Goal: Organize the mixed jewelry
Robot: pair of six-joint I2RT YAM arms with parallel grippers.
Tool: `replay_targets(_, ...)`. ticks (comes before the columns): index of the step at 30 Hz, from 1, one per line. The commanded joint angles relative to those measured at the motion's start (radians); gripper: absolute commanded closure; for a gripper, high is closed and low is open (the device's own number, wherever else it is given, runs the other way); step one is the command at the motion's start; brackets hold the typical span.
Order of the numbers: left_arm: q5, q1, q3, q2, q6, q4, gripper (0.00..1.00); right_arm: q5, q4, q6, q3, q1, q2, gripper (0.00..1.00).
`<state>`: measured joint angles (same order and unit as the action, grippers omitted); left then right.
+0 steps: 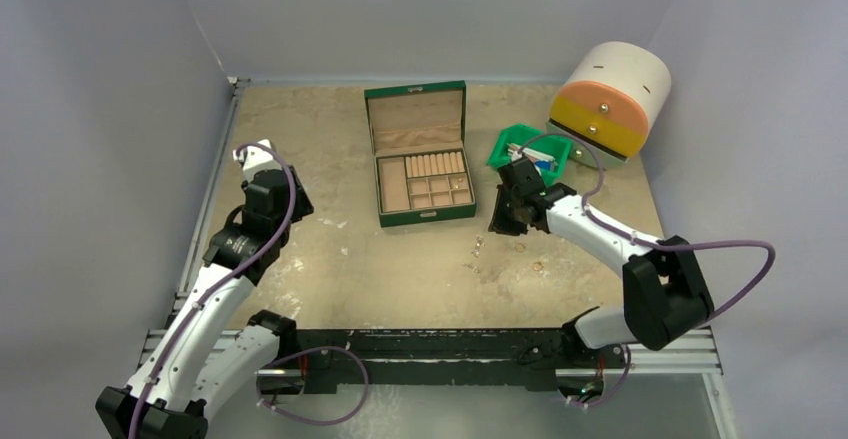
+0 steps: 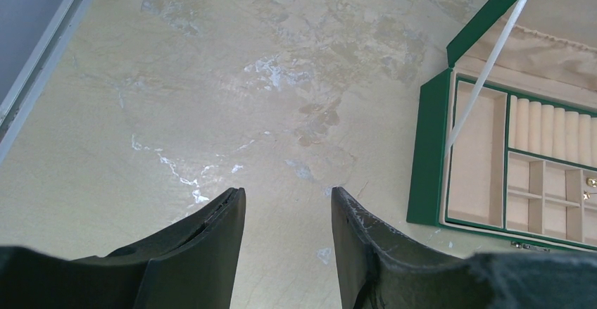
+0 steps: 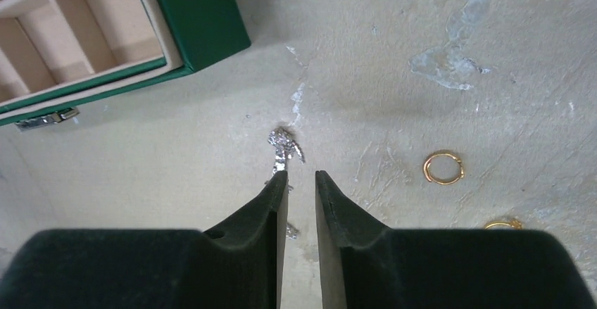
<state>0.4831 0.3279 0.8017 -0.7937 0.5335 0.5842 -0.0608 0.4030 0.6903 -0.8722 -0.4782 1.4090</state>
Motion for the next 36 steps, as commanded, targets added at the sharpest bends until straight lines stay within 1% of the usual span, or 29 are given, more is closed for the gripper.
replay_targets(1,0.012,0.004,0.021,-0.002,-0.015,-0.041,0.52,0.007,-0.08,-0.026,0.019,-0.009,0.006,0.76)
replay_targets(9,0.018,0.003,0.021,-0.003,-0.013,-0.04,0.53,0.052,-0.141,-0.031,-0.001,-0.024,0.095,0.73)
replay_targets(16,0.02,0.003,0.021,-0.004,-0.014,-0.038,0.53,0.046,-0.148,-0.028,-0.027,-0.043,0.163,0.71)
replay_targets(22,0.019,0.003,0.022,-0.004,-0.013,-0.038,0.53,0.031,-0.147,-0.025,-0.03,-0.05,0.189,0.71)
replay_targets(23,0.019,0.003,0.022,-0.004,-0.013,-0.038,0.53,0.029,-0.147,-0.025,-0.029,-0.051,0.191,0.73)
replay_targets(27,0.018,0.003,0.021,-0.006,-0.014,-0.038,0.53,0.024,-0.148,-0.02,-0.023,-0.055,0.188,0.84)
replay_targets(31,0.018,0.003,0.021,-0.006,-0.015,-0.038,0.53,0.016,-0.139,-0.019,-0.025,-0.054,0.181,0.91)
replay_targets(36,0.018,0.003,0.022,-0.006,-0.015,-0.038,0.53,0.004,-0.119,-0.014,-0.035,-0.056,0.161,0.92)
